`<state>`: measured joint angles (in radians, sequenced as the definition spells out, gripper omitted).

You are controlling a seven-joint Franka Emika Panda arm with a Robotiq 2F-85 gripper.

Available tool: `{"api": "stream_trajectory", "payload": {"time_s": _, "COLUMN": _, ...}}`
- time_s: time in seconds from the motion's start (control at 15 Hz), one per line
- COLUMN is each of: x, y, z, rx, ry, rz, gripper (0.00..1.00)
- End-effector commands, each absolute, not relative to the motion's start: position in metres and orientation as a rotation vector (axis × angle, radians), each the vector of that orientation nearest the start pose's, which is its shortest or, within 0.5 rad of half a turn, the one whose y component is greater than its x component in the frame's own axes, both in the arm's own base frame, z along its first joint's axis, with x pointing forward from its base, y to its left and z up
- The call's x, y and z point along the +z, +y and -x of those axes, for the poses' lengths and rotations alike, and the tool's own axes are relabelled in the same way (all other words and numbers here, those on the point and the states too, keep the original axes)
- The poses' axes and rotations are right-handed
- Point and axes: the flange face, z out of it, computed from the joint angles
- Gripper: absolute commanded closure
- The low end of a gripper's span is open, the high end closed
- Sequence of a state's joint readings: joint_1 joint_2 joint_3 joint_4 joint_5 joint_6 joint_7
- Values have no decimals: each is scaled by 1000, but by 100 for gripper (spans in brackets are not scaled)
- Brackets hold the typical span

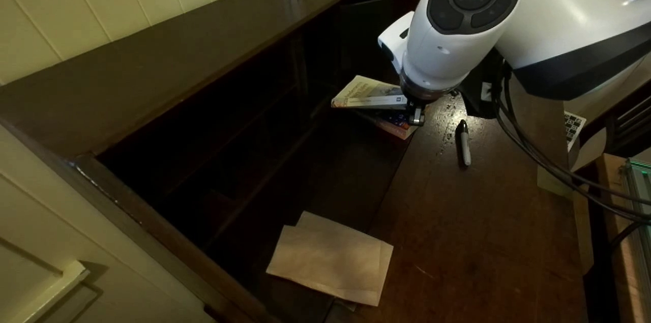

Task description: Put the white book on top of the blue book.

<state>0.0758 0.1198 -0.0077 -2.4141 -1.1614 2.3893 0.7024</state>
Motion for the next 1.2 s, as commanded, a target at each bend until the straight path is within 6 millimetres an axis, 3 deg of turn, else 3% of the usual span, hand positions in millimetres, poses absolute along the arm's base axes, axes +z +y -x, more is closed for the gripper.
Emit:
{"api": "stream_trajectory", "payload": {"time_s": 0.0, "x": 243, "y": 24, "z": -477, "rx": 132, "ry": 359, "rz": -2406, "gripper": 94}}
{"api": "stream_trajectory", "payload": {"time_s": 0.27, "x": 238, "y": 27, "z": -474, "rx": 113, "ry": 368, "rz": -2404, "gripper": 94}}
{"api": "stream_trajectory", "payload": {"time_s": 0.33, "x": 238, "y": 28, "z": -474, "rx": 113, "ry": 364, "rz": -2399, "gripper": 59}}
{"api": "stream_trajectory", "payload": {"time_s": 0.4, "x": 237, "y": 28, "z": -474, "rx": 109, "ry": 363, "rz": -2397, "gripper": 50}}
{"api": "stream_trajectory", "payload": {"time_s": 0.6, "x": 237, "y": 29, "z": -471, "rx": 52, "ry": 317, "rz": -2436, "gripper": 31}}
{"api": "stream_trajectory", "payload": {"time_s": 0.87, "x": 258, "y": 31, "z": -472, "rx": 40, "ry": 214, "rz": -2573, "gripper": 2}}
{"api": "stream_trajectory", "payload": {"time_s": 1.13, "x": 282, "y": 32, "z": -474, "rx": 55, "ry": 123, "rz": -2691, "gripper": 0}}
